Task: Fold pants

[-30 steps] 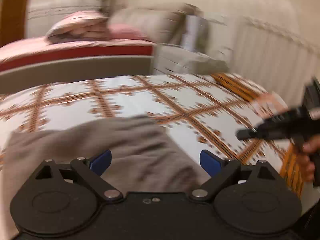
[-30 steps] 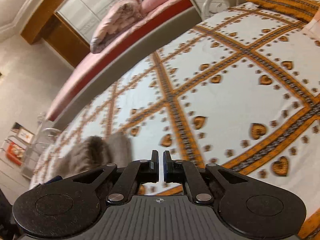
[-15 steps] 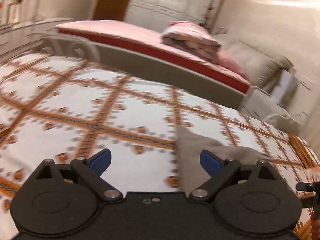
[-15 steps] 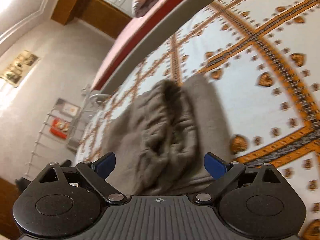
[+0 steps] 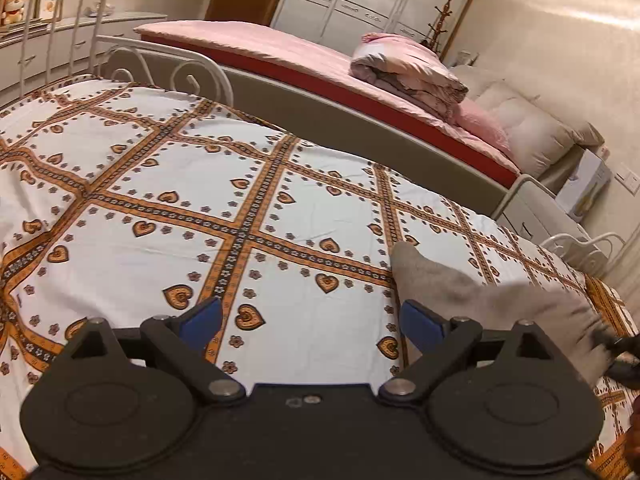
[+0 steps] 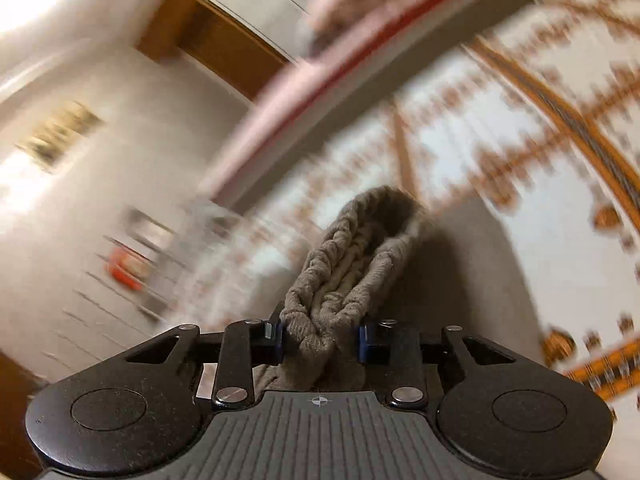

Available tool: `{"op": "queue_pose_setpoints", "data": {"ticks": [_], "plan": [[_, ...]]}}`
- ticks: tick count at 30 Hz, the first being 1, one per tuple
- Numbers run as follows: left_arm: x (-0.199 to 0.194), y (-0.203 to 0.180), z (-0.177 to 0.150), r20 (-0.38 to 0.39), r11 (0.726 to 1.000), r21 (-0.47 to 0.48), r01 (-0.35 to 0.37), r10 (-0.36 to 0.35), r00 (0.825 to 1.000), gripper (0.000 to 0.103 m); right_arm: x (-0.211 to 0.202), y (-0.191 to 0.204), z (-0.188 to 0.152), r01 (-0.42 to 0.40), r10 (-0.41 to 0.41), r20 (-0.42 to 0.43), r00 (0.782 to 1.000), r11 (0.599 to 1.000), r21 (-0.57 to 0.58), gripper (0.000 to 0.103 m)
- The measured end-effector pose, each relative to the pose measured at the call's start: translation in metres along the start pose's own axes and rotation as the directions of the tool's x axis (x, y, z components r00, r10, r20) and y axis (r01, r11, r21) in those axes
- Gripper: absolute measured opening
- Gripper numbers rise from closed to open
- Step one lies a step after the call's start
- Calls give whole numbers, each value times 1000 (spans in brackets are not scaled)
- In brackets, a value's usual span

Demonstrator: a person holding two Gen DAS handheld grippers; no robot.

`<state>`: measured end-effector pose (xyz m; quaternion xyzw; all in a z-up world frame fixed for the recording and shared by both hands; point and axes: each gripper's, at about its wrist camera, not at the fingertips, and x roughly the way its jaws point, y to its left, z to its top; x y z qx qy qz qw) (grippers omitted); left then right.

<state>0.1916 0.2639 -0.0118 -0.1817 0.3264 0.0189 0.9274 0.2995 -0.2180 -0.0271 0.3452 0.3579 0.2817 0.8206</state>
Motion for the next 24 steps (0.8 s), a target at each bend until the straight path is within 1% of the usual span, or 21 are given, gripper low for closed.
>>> {"op": "queue_pose_setpoints", "data": {"ticks": [1, 2, 3, 4, 5, 6, 7, 8, 9, 10, 11, 13, 14, 15, 16, 18, 19, 20, 21, 22, 24], "plan": [[2, -1, -1, 0, 1000, 5, 3, -3, 1000, 89, -6, 0, 1, 14, -14, 18, 1000, 1000, -18, 32], [3, -3, -1, -5, 1000, 11, 5, -5, 1000, 89, -7, -9, 1, 64, -64, 13, 998, 998, -11, 32], [6, -5, -1, -14, 1000, 20, 8, -8, 1000, 89, -4, -27, 0, 128, -128, -18, 992, 991, 36, 32], [9, -8, -1, -21, 1000, 28, 7, -7, 1000, 89, 3, -49, -1, 208, -201, -72, 977, 973, 104, 33], [12, -10, -2, -27, 999, 35, 6, -5, 1000, 89, 10, -68, -4, 278, -260, -129, 957, 949, 151, 33], [14, -13, -3, -32, 999, 38, 6, -5, 999, 89, 11, -83, -6, 264, -238, -147, 960, 944, 199, 34], [16, -16, -4, -36, 999, 38, 11, -9, 999, 89, 6, -87, -4, 211, -184, -131, 974, 947, 243, 38], [18, -19, -5, -39, 999, 41, 18, -16, 999, 89, 0, -83, -1, 200, -176, -118, 977, 951, 234, 47], [20, -24, -6, -42, 998, 52, 24, -22, 999, 89, -8, -74, 2, 229, -216, -88, 972, 956, 183, 51], [22, -30, -7, -40, 997, 67, 29, -27, 999, 89, -18, -65, 4, 271, -268, -35, 963, 954, 130, 52], [24, -37, -9, -43, 995, 88, 40, -36, 998, 89, -29, -55, 6, 291, -294, 26, 955, 954, 77, 52], [29, -54, -12, -65, 987, 140, 78, -70, 995, 89, -46, -31, 9, 280, -273, 137, 952, 959, -35, 52], [31, -63, -14, -80, 981, 166, 102, -90, 993, 89, -51, -19, 8, 248, -230, 161, 960, 963, -104, 52], [33, -71, -18, -101, 974, 191, 119, -101, 990, 89, -51, -9, 7, 214, -188, 162, 969, 964, -159, 52], [34, -79, -23, -123, 969, 213, 128, -103, 987, 89, -50, 0, 3, 192, -163, 150, 975, 960, -202, 52], [32, -91, -33, -144, 955, 261, 141, -106, 984, 89, -41, 3, -2, 157, -145, 70, 987, 964, -216, 52], [32, -96, -36, -135, 950, 282, 131, -96, 986, 89, -37, 0, -5, 141, -138, 26, 990, 969, -203, 52], [32, -98, -39, -132, 948, 293, 120, -85, 988, 89, -32, -4, -8, 153, -156, 0, 988, 969, -195, 52], [33, -98, -40, -132, 951, 288, 113, -78, 988, 89, -29, -9, -10, 192, -199, -20, 980, 964, -184, 52], [34, -96, -39, -130, 956, 275, 106, -73, 989, 89, -29, -14, -11, 214, -220, -24, 975, 965, -155, 52], [35, -89, -36, -120, 970, 226, 92, -66, 991, 89, -32, -27, -7, 184, -186, -32, 982, 982, -50, 52]]}}
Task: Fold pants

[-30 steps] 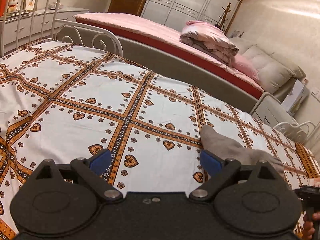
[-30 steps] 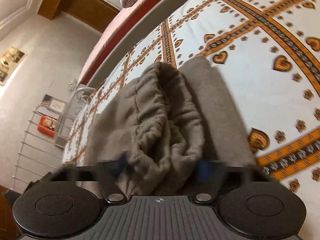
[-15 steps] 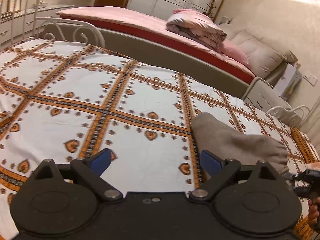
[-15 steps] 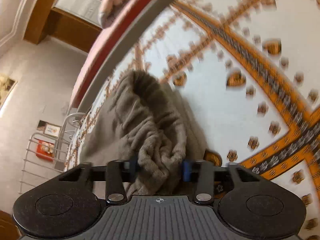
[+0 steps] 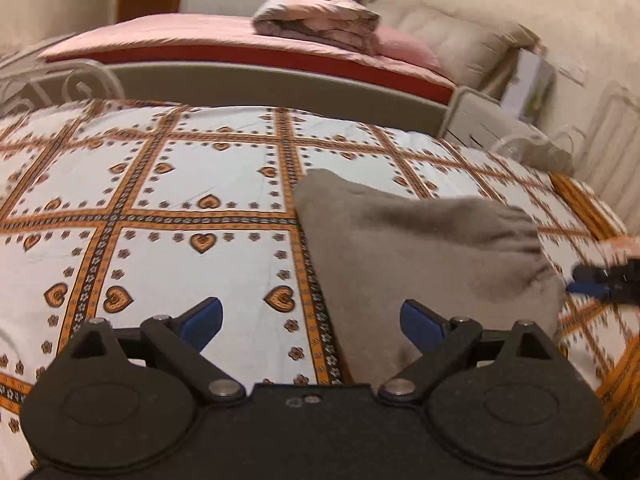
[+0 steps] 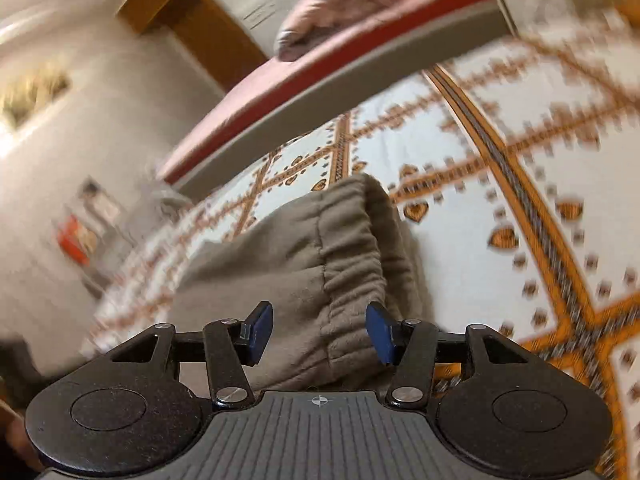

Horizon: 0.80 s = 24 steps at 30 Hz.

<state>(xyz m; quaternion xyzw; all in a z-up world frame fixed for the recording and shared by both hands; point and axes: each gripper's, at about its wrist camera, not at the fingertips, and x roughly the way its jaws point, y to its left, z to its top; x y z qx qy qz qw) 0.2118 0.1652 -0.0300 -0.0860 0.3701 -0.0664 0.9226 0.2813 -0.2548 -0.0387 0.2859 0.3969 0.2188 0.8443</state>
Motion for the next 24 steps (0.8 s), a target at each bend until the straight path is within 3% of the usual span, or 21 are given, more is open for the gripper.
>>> {"op": "queue_pose_setpoints", "data": {"ticks": [4, 7, 10, 16, 17, 18, 19, 21, 23, 24], "plan": [[-1, 14, 7, 15, 994, -112, 7, -5, 1000, 89, -2, -18, 3, -14, 13, 12, 1000, 988, 153, 52], [-3, 18, 8, 15, 992, -129, 12, -10, 1000, 89, -12, -20, 1, -60, 58, 12, 998, 975, 213, 52], [-5, 22, 6, 11, 993, -116, 7, -6, 1000, 89, -11, -17, -8, 11, -1, -48, 999, 977, 211, 52], [-15, 36, 3, 8, 989, -144, -14, 16, 1000, 89, 43, -35, -1, 25, 10, -117, 993, 957, 289, 53], [-16, 38, 3, 8, 988, -153, -14, 15, 1000, 89, 47, -33, 1, 14, 20, -113, 993, 955, 295, 48], [-17, 39, 3, 8, 988, -157, -13, 14, 1000, 89, 50, -26, 3, -15, 49, -117, 992, 961, 277, 43], [-18, 40, 3, 8, 988, -155, -14, 16, 1000, 89, 48, -13, 6, -97, 123, -90, 988, 963, 253, 41], [-21, 42, 2, 10, 989, -148, -20, 22, 1000, 89, 35, 11, 9, -336, 343, 17, 939, 906, 259, 41], [-22, 44, 2, 11, 988, -151, -24, 26, 1000, 89, 24, 31, 9, -464, 454, 97, 886, 855, 231, 41], [-22, 45, 2, 11, 988, -154, -26, 28, 1000, 89, 24, 34, 8, -490, 475, 121, 871, 839, 237, 41]]}}
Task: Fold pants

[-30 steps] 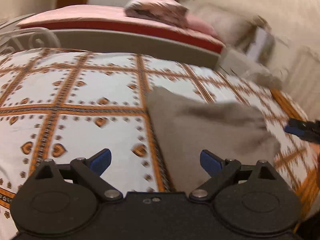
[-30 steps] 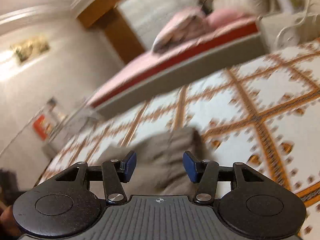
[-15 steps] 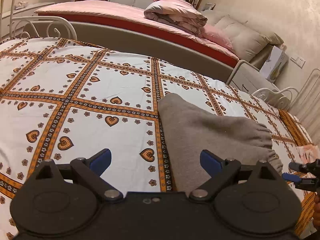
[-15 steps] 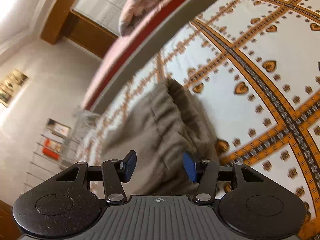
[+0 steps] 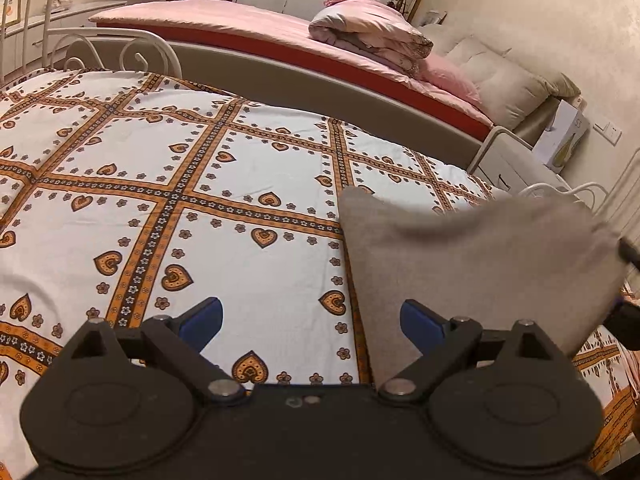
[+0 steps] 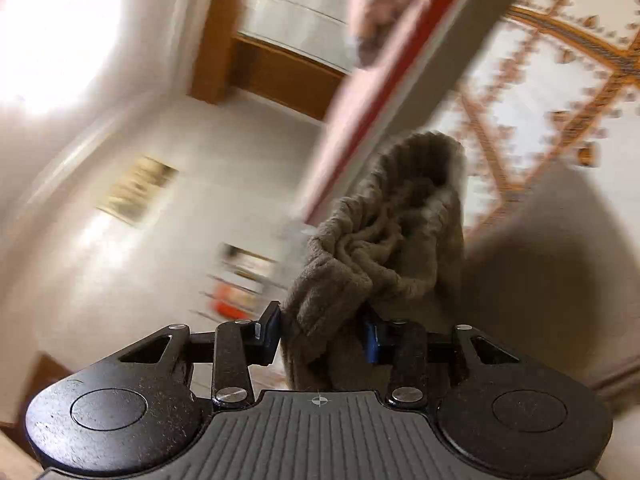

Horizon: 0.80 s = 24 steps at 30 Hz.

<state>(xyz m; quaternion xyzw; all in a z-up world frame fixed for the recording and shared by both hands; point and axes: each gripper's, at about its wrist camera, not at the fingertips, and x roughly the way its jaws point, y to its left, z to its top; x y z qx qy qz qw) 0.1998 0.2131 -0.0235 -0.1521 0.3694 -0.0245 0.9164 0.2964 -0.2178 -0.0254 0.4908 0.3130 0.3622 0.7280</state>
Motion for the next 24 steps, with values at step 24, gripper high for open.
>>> {"op": "queue_pose_setpoints", "data": {"ticks": [24], "plan": [[14, -20, 0, -3, 1000, 14, 19, -19, 1000, 89, -13, -55, 3, 503, -503, 3, 864, 864, 15, 35]]}}
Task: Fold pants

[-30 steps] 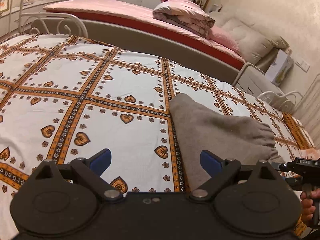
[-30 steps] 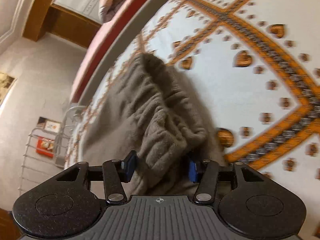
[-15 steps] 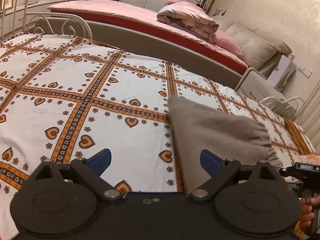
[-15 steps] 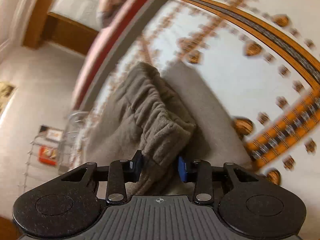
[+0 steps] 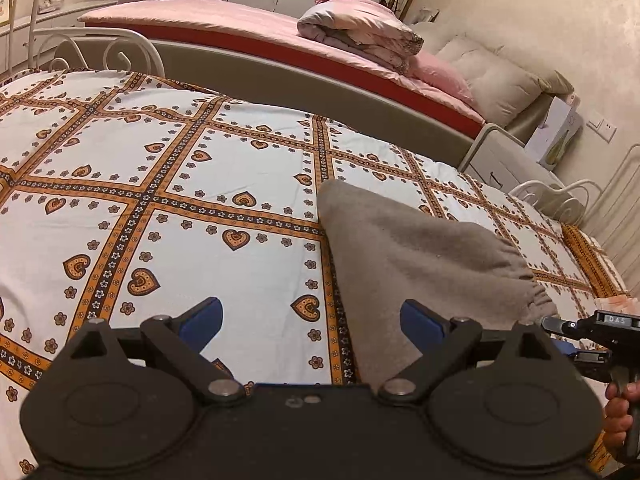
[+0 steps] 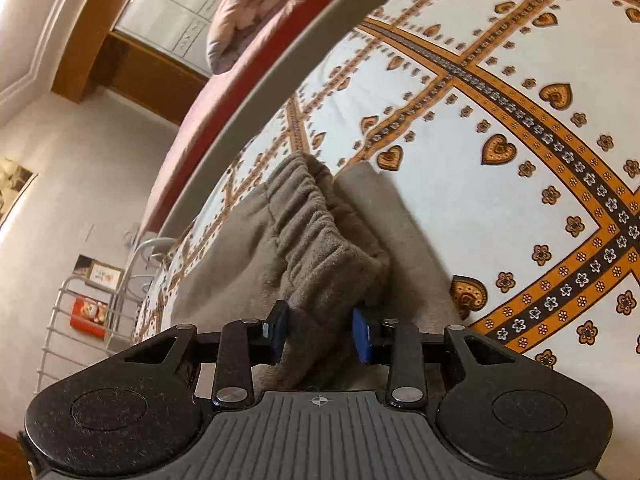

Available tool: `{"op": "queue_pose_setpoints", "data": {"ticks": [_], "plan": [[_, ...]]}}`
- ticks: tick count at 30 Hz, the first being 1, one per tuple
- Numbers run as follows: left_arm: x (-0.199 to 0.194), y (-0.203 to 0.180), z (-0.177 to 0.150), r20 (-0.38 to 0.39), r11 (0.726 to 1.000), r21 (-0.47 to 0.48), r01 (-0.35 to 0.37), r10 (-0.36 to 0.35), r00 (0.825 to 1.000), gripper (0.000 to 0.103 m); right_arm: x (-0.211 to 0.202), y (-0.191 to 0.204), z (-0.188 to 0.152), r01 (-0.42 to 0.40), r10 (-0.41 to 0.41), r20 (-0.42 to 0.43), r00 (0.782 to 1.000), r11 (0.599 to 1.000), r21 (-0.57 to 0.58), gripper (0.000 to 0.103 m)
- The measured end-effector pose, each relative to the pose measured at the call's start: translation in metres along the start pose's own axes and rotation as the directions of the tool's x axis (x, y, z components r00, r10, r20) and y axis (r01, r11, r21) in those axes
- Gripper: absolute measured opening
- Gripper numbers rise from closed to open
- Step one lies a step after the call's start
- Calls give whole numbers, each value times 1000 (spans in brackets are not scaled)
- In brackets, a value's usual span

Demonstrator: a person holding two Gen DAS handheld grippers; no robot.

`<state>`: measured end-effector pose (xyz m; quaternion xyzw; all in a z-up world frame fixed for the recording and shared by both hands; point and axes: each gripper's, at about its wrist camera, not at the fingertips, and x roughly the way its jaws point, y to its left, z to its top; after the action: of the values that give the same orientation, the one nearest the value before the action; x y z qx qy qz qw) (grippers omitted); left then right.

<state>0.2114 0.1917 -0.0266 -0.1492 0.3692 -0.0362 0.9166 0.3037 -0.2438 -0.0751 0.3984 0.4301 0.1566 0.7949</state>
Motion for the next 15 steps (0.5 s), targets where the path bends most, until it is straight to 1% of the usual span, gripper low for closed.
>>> {"op": "queue_pose_setpoints", "data": {"ticks": [3, 6, 7, 9, 10, 12, 13, 15], "plan": [[1, -1, -1, -6, 1000, 9, -3, 3, 1000, 89, 10, -9, 2, -5, 6, -16, 1000, 999, 44, 35], [-1, -2, -3, -11, 1000, 22, -14, 14, 1000, 89, 9, -8, 5, -12, 13, -20, 1000, 999, 35, 35], [-3, -2, -5, -8, 999, 25, -20, 20, 1000, 89, 5, -6, 6, -29, 29, -12, 1000, 999, 27, 35], [-8, -3, -10, -9, 998, 30, -46, 46, 999, 89, -4, 4, 5, -95, 95, 11, 995, 995, -16, 35], [-12, -4, -13, -6, 998, 31, -55, 55, 998, 89, -9, 11, 4, -122, 124, 23, 992, 991, -57, 34], [-21, -8, -24, -13, 995, 52, -80, 81, 997, 89, -17, 24, 1, -154, 159, 34, 987, 981, -114, 34], [-24, -11, -31, -22, 993, 65, -98, 100, 995, 89, -18, 28, 0, -152, 157, 33, 987, 980, -126, 34], [-30, -18, -48, -39, 991, 82, -103, 106, 994, 89, -12, 31, -2, -94, 97, 18, 995, 986, -139, 34]]}}
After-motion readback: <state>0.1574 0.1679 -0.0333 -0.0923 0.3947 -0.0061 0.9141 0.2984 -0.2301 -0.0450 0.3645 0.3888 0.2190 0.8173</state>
